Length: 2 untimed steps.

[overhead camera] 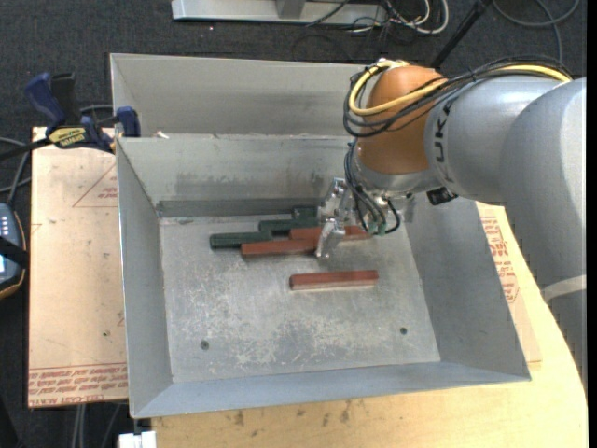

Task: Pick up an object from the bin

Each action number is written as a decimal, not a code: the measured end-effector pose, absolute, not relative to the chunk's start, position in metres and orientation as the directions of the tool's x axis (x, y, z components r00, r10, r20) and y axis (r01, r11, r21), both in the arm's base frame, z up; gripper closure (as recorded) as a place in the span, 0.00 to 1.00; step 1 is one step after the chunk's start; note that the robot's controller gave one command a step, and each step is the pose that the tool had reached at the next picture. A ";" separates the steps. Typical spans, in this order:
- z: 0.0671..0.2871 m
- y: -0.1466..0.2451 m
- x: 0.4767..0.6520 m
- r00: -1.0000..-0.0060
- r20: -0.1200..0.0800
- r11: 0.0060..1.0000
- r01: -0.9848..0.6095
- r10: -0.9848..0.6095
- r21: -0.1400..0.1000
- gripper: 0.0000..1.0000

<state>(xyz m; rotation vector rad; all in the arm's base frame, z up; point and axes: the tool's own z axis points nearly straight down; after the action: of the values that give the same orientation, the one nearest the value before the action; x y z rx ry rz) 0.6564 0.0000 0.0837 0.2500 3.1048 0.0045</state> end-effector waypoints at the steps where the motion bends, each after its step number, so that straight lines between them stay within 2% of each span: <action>1: 0.084 0.000 0.656 -0.987 -0.026 0.987 0.160 0.160 0.005 1.00; 2: 0.083 -0.001 0.660 -0.987 -0.015 0.987 0.159 0.159 0.004 1.00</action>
Offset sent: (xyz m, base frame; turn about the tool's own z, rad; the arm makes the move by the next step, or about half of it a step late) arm -0.0020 -0.0017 -0.0137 0.0006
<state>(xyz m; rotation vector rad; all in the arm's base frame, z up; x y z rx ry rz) 0.6605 -0.0005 0.0830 0.2497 3.1162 0.0043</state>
